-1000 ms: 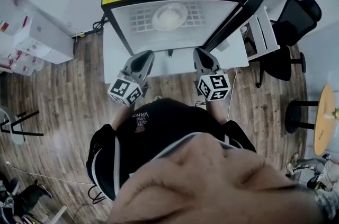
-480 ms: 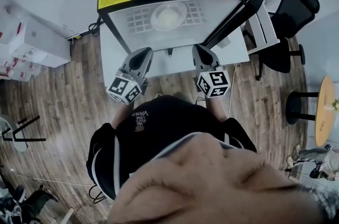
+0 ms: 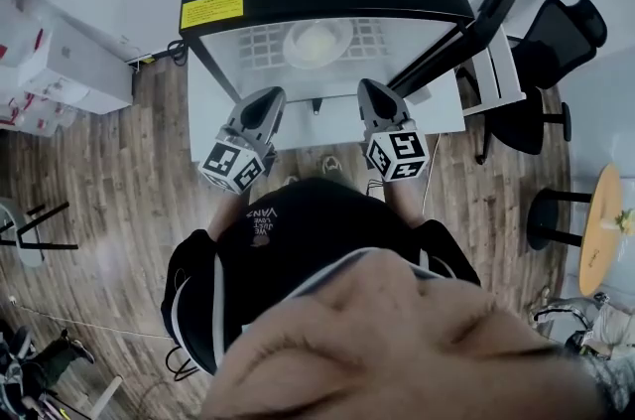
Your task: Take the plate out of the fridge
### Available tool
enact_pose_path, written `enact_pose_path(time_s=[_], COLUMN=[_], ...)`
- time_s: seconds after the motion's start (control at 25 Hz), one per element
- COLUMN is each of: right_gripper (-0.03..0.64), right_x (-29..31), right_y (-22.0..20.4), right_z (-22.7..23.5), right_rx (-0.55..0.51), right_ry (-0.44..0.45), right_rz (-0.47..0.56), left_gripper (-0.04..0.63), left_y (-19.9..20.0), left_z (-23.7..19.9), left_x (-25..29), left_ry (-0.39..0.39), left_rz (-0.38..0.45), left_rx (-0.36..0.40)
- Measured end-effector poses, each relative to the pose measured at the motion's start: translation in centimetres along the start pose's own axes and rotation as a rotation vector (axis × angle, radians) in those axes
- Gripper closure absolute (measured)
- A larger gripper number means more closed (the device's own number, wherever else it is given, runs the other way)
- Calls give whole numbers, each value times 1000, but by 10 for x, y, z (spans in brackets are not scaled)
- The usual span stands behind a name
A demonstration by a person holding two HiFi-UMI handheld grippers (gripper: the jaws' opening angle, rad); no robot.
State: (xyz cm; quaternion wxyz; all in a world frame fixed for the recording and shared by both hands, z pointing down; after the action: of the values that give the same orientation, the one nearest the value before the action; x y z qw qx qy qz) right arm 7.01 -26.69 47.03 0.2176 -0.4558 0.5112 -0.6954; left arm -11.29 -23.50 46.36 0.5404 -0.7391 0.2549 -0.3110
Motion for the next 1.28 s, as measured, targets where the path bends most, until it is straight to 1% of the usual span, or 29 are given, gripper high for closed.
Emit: enact_pose_path(time_s=[0.24,0.72,0.8,0.96,1.12,1.28], right_gripper=[604,604,604,604,604,604], right_x=[12,30,33,38,41,43], right_y=[12,28,29,32,31,32], right_z=[10,23,25,26,27,28], right_rx=[-28,-63,-67,-70,-73,-76], right_ry=[38,95,105,127,144,154], right_rz=[9,19,20,20,16,15], left_gripper=[577,577,577,577,577,577], left_y=[6,15,13,5,-3,-6], left_z=[-3,-12,-16,-25,-30,-31], left_x=[9,31,35,42,46,51], left_ry=[38,81,89,106,120,101], left_rz=[9,27,20,-10,-22,-13], left_rx=[-20,-96,-141,-254,-321,-393])
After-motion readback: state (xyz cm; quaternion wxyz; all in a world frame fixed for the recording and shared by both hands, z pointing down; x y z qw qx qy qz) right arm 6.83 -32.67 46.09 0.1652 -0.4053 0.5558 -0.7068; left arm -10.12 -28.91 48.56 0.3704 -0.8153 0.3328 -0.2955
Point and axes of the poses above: the fingertips, and each gripper's own axes: x forward along the fingers, z to its right, y out of its top, the point moved 2 cm from there along -x, backward along the fingers, and after that the axes turned 15 degrees about -z, right-handed, at the moved point
